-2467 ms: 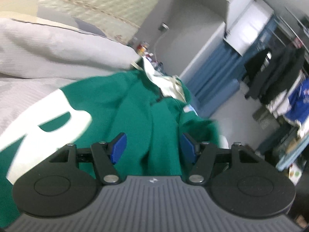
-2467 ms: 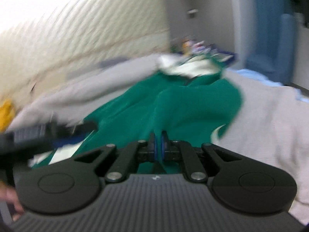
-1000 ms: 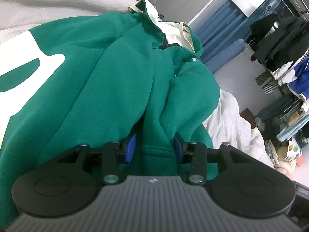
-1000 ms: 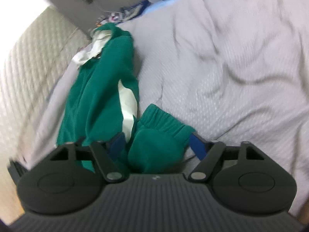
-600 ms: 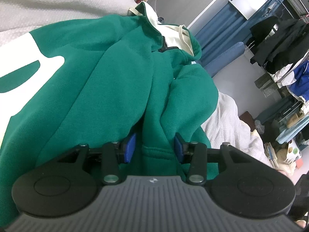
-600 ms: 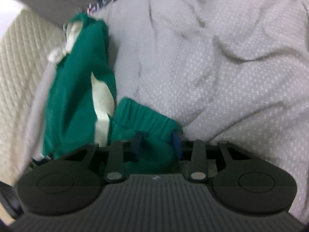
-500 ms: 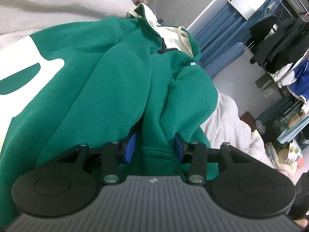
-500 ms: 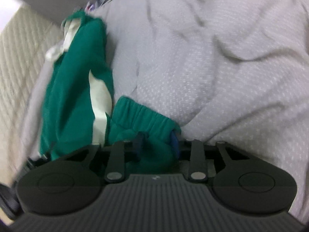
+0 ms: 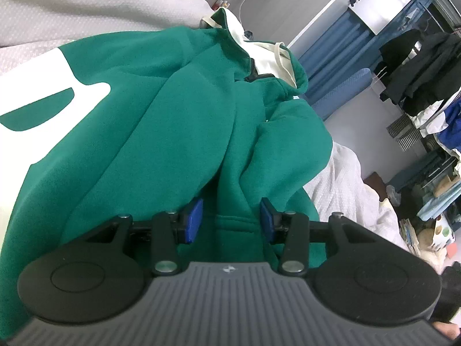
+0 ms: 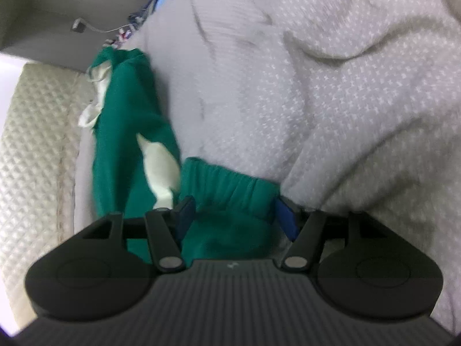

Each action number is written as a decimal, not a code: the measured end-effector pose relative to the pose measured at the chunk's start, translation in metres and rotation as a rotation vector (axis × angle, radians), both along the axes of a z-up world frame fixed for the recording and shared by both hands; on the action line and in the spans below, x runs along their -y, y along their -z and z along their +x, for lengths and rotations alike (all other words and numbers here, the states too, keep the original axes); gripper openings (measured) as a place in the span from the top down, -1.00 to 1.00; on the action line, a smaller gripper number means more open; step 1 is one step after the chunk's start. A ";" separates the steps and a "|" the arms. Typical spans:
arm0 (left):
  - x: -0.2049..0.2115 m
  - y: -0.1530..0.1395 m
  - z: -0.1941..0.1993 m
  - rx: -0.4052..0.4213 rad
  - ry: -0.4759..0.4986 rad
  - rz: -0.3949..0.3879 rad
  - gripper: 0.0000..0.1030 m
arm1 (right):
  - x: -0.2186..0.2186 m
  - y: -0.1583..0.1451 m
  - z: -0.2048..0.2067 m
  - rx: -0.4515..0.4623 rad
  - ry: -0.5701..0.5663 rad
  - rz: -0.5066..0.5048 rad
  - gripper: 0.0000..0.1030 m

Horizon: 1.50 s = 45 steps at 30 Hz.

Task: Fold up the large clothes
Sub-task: 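Lift the held sleeve cuff up off the bed with the right gripper, then swing the sleeve outward from the hoodie body and lay it flat with the right gripper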

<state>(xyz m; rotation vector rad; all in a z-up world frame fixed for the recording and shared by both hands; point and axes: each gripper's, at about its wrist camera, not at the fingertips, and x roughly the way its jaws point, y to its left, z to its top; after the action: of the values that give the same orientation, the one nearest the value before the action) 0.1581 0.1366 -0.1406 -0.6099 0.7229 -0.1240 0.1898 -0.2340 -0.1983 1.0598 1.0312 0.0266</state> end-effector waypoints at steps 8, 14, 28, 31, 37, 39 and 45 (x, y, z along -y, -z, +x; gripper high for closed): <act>0.000 -0.002 -0.002 0.009 -0.005 0.003 0.04 | -0.027 -0.025 0.014 0.017 -0.125 -0.168 0.31; 0.000 -0.013 -0.008 0.072 0.001 -0.010 -0.19 | -0.012 -0.114 0.000 0.234 -0.137 -0.331 0.42; 0.021 -0.035 -0.028 0.248 0.108 -0.056 -0.30 | 0.231 -0.311 0.083 0.491 0.234 -0.684 0.44; 0.025 -0.038 -0.031 0.254 0.107 -0.053 -0.30 | 0.277 -0.330 0.117 0.468 0.325 -0.666 0.46; 0.043 -0.042 -0.032 0.247 0.143 -0.046 -0.30 | 0.316 -0.373 0.171 0.543 0.414 -0.728 0.47; 0.053 -0.045 -0.032 0.257 0.164 -0.034 -0.30 | 0.341 -0.384 0.171 0.580 0.462 -0.766 0.47; 0.091 -0.043 -0.034 0.247 0.246 0.032 -0.30 | 0.418 -0.311 0.152 0.537 0.574 -0.814 0.47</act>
<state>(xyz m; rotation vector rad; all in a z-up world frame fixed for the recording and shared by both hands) 0.1245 0.0461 -0.0973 -0.4636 0.5564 -0.4075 0.3423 -0.6518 0.1129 0.5065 0.1681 -0.5090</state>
